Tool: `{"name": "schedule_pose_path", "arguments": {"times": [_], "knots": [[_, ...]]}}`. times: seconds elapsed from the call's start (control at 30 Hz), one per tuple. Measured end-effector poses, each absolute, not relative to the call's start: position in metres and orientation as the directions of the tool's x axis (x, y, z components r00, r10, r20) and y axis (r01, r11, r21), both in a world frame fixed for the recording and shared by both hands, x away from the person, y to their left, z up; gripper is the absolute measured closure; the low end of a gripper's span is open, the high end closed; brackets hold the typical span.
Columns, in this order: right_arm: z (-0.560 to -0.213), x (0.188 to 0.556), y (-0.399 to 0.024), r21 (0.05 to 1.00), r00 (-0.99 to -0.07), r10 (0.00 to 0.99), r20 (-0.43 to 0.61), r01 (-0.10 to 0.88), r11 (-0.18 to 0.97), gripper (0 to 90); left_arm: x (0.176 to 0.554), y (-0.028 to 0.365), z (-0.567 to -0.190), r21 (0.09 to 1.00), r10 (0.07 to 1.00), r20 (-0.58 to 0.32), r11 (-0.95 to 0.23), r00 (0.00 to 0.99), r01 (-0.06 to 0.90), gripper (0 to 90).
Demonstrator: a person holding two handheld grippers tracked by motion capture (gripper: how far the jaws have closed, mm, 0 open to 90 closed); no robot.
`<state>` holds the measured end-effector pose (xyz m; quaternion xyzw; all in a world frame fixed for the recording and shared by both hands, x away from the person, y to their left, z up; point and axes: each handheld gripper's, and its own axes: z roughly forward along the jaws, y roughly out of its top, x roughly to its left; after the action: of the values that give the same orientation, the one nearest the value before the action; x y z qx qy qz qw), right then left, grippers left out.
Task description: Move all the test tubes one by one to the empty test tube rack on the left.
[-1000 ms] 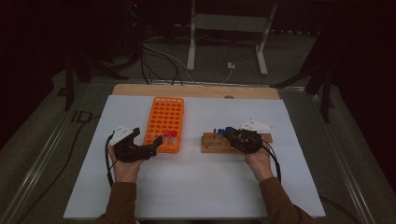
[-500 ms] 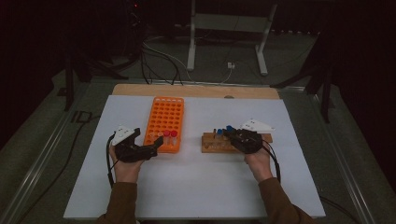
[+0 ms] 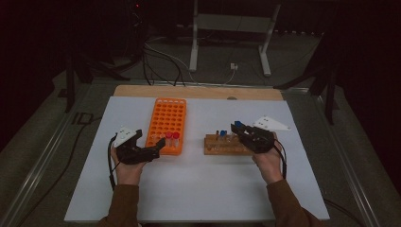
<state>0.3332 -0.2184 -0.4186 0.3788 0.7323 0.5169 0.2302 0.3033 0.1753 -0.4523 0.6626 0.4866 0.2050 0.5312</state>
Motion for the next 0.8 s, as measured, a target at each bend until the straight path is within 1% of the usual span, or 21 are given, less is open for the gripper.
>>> {"name": "schedule_pose_path", "arguments": {"times": [0.27, 0.53, 0.8], "knots": [[-0.409, 0.324, -0.225, 0.938, -0.604, 0.795, 0.062, 0.306, 0.16, 76.7, 0.303, 0.175, -0.45, 0.907, 0.86, -0.248, 0.045, 0.445, 0.42, 0.4], [-0.403, 0.316, -0.227, 0.94, -0.621, 0.78, 0.08, 0.307, 0.147, 76.7, 0.3, 0.173, -0.444, 0.915, 0.856, -0.245, 0.049, 0.456, 0.399, 0.4], [-0.4, 0.31, -0.223, 0.938, -0.644, 0.762, 0.075, 0.305, 0.165, 76.6, 0.298, 0.166, -0.438, 0.925, 0.846, -0.223, 0.026, 0.485, 0.38, 0.4]]}}
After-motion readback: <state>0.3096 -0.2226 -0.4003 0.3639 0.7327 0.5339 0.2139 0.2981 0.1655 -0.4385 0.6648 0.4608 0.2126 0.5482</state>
